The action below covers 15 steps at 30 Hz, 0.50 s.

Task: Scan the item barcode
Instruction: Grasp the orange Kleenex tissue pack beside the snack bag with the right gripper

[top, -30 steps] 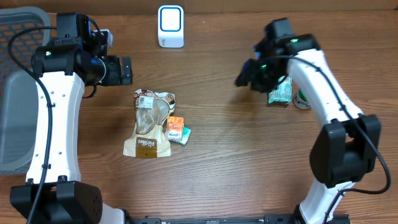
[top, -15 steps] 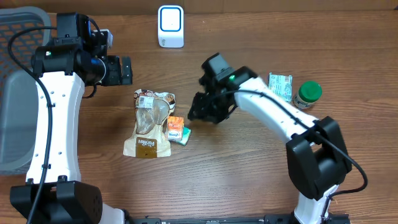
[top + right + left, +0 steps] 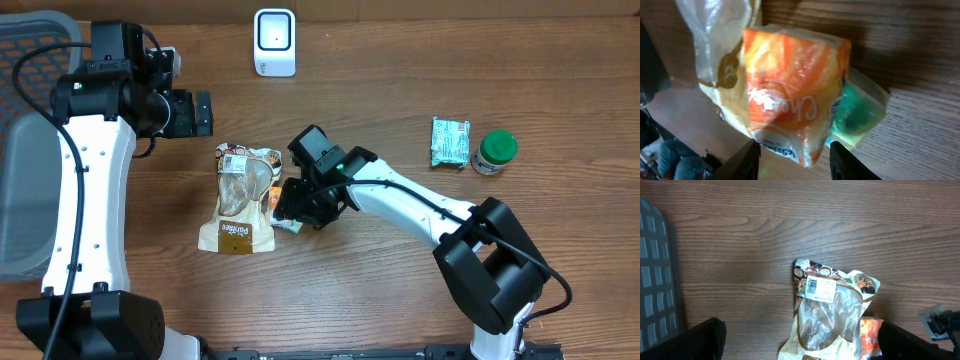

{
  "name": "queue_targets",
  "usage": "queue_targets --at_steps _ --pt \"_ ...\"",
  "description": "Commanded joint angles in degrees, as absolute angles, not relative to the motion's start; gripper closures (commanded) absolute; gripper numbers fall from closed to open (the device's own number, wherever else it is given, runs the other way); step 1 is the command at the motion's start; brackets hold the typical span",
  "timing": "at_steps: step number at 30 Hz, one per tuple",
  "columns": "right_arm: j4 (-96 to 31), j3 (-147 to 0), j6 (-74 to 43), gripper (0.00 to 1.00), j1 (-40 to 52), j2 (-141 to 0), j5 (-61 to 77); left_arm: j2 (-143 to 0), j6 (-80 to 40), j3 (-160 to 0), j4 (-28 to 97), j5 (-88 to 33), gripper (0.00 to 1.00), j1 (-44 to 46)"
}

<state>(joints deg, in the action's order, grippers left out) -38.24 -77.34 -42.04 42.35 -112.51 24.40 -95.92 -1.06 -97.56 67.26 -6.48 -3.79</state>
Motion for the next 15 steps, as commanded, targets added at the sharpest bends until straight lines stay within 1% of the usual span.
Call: queue_targets --at_steps 1,5,7,10,11,13,14,15 --pt "-37.30 -76.82 -43.75 0.58 42.44 -112.90 22.24 -96.31 0.05 -98.61 67.09 -6.92 0.00 -4.05" --pt "-36.25 -76.82 -44.03 0.62 42.46 -114.19 22.15 -96.31 0.05 -98.61 67.09 -6.92 0.01 -4.05" --pt "-36.25 -76.82 -44.64 0.67 42.50 -115.00 22.20 -96.31 0.05 -98.63 67.09 -6.92 0.00 -4.05" --pt "-36.45 -76.82 -44.58 0.77 42.48 -115.33 22.15 -96.31 0.05 -98.63 67.09 -6.92 0.00 -4.05" --pt "-36.45 -76.82 -44.53 0.83 42.48 -115.33 22.13 -96.31 0.05 -98.63 67.09 -6.92 0.00 -4.05" --pt "-36.49 -76.84 -44.42 0.91 42.48 -115.31 22.15 -96.31 0.05 -98.63 67.09 -6.92 0.00 -4.05" --pt "-36.51 -76.86 -42.65 0.96 42.30 -115.31 22.48 -96.31 0.05 -98.63 67.09 -6.92 0.00 -4.05" --pt "-36.58 -76.95 -40.66 0.96 42.11 -115.18 23.09 -96.31 0.05 -98.61 67.09 -6.92 0.00 -4.05"
